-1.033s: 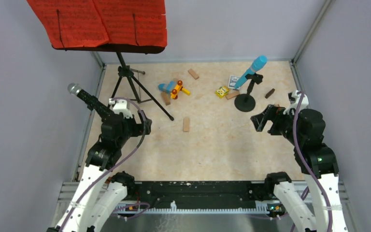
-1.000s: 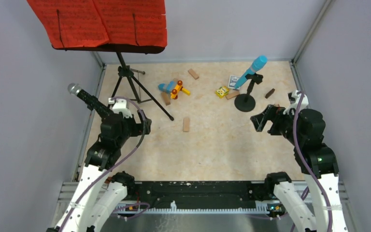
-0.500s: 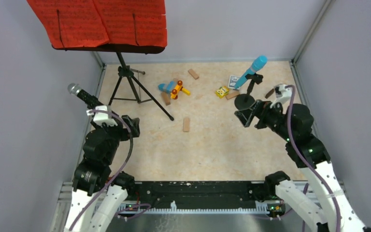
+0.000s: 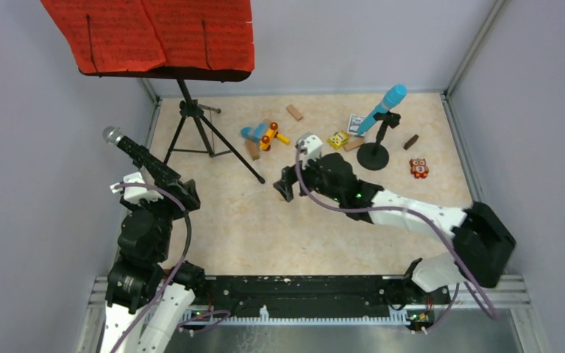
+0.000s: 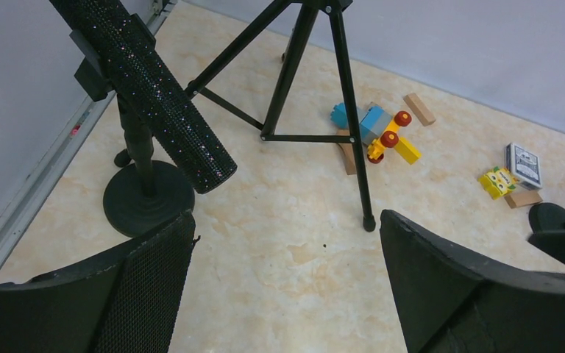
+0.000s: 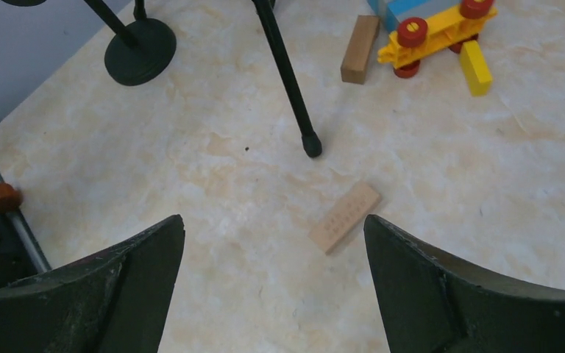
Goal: Pack up the instrument practice props
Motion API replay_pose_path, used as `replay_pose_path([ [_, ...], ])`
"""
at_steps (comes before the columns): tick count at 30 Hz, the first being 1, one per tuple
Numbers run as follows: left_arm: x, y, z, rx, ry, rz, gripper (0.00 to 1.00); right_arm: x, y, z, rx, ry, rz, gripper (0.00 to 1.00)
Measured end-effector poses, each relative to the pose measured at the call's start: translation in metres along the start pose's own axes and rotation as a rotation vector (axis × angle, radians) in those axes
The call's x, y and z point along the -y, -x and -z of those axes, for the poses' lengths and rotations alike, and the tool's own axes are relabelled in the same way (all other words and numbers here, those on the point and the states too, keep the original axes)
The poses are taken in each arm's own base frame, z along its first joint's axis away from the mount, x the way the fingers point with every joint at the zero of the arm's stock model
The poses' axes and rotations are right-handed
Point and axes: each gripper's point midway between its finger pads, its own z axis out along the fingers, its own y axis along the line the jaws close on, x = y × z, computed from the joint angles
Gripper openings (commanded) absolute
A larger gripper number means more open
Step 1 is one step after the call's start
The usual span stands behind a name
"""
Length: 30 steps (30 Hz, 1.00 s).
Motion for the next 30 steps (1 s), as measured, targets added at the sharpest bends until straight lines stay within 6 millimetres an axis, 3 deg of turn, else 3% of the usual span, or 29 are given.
replay_pose_path([
  [3,-0.002,-0.001,0.000,-0.002,0.010,-0.002,0.99,-0.009,-0.004,-0.044,-0.019,0.050,0.046,0.89],
  [8,-0.004,-0.001,0.000,-0.004,0.019,-0.005,0.99,-0.029,0.018,-0.111,0.058,0.151,0.121,0.88],
  [18,-0.006,-0.001,-0.001,-0.002,0.029,-0.006,0.99,-0.041,0.038,-0.192,0.179,0.232,0.285,0.86],
  [24,-0.004,-0.002,-0.002,-0.010,0.023,-0.009,0.99,-0.050,0.056,-0.228,0.181,0.282,0.331,0.80],
  [30,-0.005,-0.003,-0.002,-0.013,0.022,-0.013,0.99,-0.045,0.039,-0.254,0.113,0.289,0.348,0.66],
])
